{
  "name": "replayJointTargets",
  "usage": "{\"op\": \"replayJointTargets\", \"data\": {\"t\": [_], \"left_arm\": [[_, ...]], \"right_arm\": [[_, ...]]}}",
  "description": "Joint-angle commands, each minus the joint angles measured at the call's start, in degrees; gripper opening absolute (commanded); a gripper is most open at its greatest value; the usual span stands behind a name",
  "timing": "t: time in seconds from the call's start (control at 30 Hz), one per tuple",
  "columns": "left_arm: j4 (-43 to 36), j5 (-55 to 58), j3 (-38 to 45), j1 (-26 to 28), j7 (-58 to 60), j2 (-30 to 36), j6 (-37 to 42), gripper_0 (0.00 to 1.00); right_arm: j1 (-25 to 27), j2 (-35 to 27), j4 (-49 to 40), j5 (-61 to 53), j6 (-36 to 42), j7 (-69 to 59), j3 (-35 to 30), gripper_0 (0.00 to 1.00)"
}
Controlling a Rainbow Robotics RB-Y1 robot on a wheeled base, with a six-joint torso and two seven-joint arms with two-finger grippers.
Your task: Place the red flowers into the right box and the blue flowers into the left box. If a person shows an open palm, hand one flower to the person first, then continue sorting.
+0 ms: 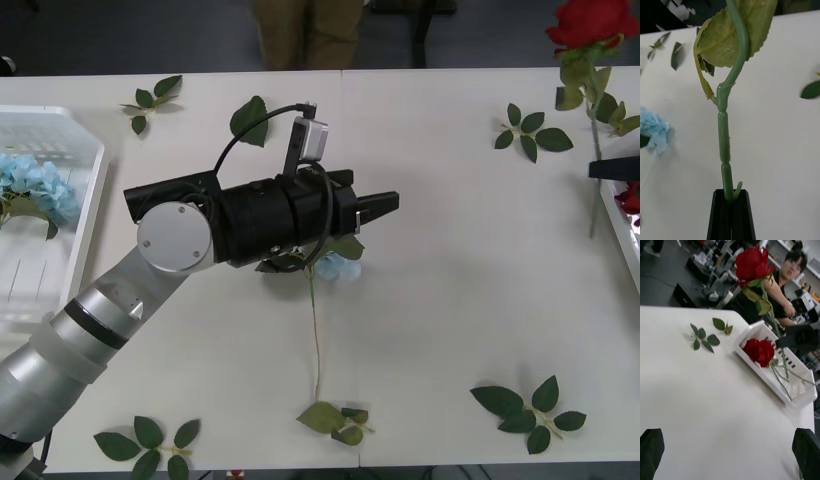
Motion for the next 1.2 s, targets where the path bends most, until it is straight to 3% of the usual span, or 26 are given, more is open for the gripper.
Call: {"op": "replayJointTargets", "data": {"t": [0.03,0.2,0.33,0.63,0.87,1.07,1.1,1.2], "left_arm": [[-1.3,-5.0,7.8,1.1,6.4,3.3,13.2,1.0],[-1.7,-10.6,18.7,-0.5,13.2,3.5,32.6,1.0],[-5.2,-16.9,26.7,-1.5,19.3,3.4,46.9,1.0],[-14.9,-28.4,34.1,-2.7,37.6,2.5,74.8,1.0],[-23.4,-39.3,25.9,-3.1,57.3,2.4,78.5,1.0],[-24.2,-46.3,15.7,-5.1,72.4,2.4,78.5,1.0],[-24.2,-47.1,14.3,-5.3,74.4,2.4,78.5,1.0],[-24.3,-48.9,9.2,-6.4,80.1,2.4,78.5,1.0]], "right_arm": [[-2.2,-7.3,4.1,8.6,5.5,0.9,-5.8,0.0],[-2.2,-12.8,7.6,17.8,5.9,1.6,-6.0,0.0],[-2.0,-16.1,7.8,26.6,0.4,2.0,-6.1,0.0],[0.0,-16.5,7.8,42.8,-6.0,1.8,-6.8,0.0],[5.1,-15.6,7.0,46.1,-11.7,2.8,-6.8,0.0],[7.1,-15.1,5.8,46.5,-12.1,3.2,-6.8,0.0],[7.1,-15.0,5.8,46.4,-12.1,3.2,-6.8,0.05],[7.1,-15.0,5.8,46.1,-12.2,3.2,-6.8,0.54]]}}
